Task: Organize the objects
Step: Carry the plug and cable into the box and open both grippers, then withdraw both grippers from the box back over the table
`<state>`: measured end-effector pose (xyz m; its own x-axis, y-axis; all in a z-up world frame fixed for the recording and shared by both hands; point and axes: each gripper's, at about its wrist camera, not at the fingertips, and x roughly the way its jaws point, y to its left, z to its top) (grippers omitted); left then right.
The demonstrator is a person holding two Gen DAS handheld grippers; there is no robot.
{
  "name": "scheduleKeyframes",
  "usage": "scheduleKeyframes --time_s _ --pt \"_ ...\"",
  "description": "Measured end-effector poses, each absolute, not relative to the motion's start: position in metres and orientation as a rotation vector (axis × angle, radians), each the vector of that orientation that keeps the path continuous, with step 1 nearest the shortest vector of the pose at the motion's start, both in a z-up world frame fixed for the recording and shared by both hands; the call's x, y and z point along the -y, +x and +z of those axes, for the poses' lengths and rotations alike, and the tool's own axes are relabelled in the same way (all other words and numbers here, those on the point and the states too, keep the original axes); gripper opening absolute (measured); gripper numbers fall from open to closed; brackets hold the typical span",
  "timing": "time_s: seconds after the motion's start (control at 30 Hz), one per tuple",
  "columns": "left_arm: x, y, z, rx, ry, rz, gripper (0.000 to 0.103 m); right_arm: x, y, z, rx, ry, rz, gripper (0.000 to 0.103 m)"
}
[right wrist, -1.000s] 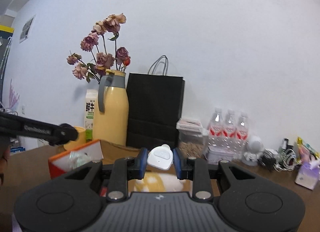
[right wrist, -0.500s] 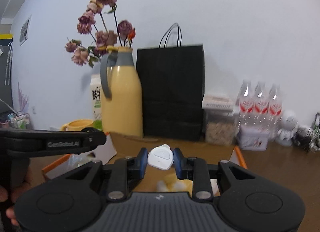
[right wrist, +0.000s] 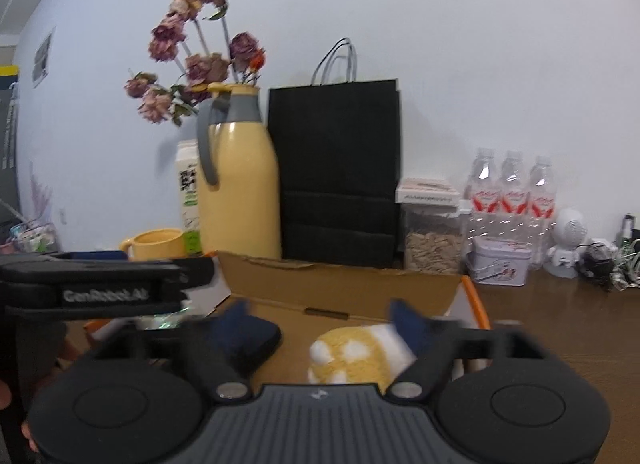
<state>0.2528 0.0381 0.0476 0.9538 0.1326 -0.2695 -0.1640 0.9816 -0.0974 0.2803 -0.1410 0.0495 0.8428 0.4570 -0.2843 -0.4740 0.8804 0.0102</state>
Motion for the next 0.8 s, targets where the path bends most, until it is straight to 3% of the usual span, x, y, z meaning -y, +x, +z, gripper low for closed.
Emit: scheduleKeyframes --time_s 0.1,0.8 --pt "-0.038 0.254 0.047 -0.273 -0.119 0.155 0.103 0.144 0.281 0.05 -0.281 -0.053 0.466 0.103" --pt "-0.037 0.232 0.059 -0.24 -0.141 0.121 0.103 0.157 0.26 0.059 -0.21 -0.039 0.442 0.103"
